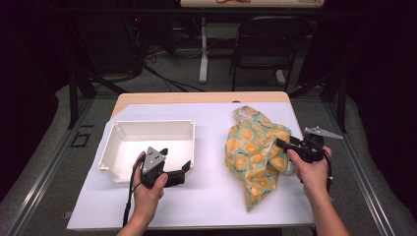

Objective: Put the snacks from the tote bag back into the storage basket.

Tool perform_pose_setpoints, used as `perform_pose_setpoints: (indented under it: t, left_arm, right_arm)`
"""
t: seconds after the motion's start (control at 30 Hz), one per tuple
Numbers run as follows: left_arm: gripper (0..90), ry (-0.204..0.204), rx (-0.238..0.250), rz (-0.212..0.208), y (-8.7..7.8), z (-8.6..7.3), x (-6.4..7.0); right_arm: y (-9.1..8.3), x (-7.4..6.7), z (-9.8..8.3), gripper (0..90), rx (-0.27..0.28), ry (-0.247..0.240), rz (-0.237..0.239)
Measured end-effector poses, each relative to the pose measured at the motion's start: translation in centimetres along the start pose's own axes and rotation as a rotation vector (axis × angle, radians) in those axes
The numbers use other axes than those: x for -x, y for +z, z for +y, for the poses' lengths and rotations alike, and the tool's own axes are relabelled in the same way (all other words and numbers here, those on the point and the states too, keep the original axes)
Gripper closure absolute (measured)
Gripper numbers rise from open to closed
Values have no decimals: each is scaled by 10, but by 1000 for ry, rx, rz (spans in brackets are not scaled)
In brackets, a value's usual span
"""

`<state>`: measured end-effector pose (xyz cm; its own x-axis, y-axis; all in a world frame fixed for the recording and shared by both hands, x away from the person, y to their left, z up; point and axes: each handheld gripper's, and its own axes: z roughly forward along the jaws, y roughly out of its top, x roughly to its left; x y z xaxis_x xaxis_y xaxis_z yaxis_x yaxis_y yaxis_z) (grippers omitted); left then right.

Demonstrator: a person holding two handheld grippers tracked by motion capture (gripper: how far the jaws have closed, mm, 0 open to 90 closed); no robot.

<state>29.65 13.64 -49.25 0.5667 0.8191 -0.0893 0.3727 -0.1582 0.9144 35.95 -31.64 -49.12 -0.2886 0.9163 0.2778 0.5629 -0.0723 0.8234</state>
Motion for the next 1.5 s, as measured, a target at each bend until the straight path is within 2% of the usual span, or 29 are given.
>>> perform_pose_setpoints:
  t: [0.03,0.07,0.1,0.17,0.23,0.27,0.3,0.33,0.37,0.43,0.5,0.53,0.67,0.7,0.77,0.9,0.97,1.03,1.1,1.27,1.37,1.43,1.47,1.5]
  left_arm:
    - [109,-2,0,-4,0,1,1]
    - [118,1,2,-8,1,1,2]
    - [118,0,4,-11,1,1,3]
    - [131,-2,8,-14,3,3,6]
    - [141,-2,6,-21,5,4,9]
    - [146,0,12,-22,7,5,12]
    - [146,1,12,-25,8,6,14]
    - [150,2,13,-29,10,8,17]
    - [150,7,13,-35,12,9,20]
    - [154,7,14,-47,16,11,26]
    - [160,8,14,-65,21,13,33]
    - [170,10,8,-74,23,15,36]
    - [174,23,2,-108,34,18,50]
    - [175,24,-1,-112,36,19,52]
    - [177,25,-7,-123,41,20,57]
    - [185,14,-29,-118,53,21,66]
    - [184,16,-55,-100,61,20,72]
    - [158,17,-81,-116,69,18,77]
    - [157,28,-99,-97,78,16,84]
    - [154,31,-135,-83,98,16,100]
    - [169,34,-173,-43,108,14,105]
    - [235,33,-203,-23,114,12,108]
    - [305,39,-227,-5,117,10,108]
    - [436,42,-245,-2,119,9,108]
  right_arm:
    - [0,-1,-2,695,15,-3,15]
    - [-4,-4,-4,845,34,-42,34]
    - [-4,-4,-4,845,34,-42,34]
    - [-8,-9,-5,895,68,-70,59]
    - [-14,-16,-7,900,100,-93,84]
    - [-19,-23,-8,900,116,-128,110]
    - [-19,-23,-8,900,116,-128,110]
    - [-22,-32,-10,900,126,-164,137]
    - [-22,-32,-10,900,126,-164,137]
    - [-25,-41,-13,900,125,-205,173]
    - [-26,-49,-16,899,111,-241,189]
    - [-25,-54,-20,899,107,-244,210]
    - [-23,-60,-27,898,88,-269,238]
    - [-21,-63,-30,898,74,-284,258]
    - [-20,-65,-33,898,68,-289,267]
    - [-14,-72,-42,893,20,-332,287]
    - [-11,-73,-45,885,0,-337,286]
    - [-10,-73,-46,879,-5,-344,282]
    - [-11,-73,-46,875,8,-333,281]
    - [-15,-67,-44,873,25,-315,274]
    - [-17,-65,-43,873,33,-305,269]
    - [-18,-63,-43,873,36,-302,270]
    - [-19,-62,-43,871,39,-301,270]
    - [-19,-60,-42,865,39,-298,270]
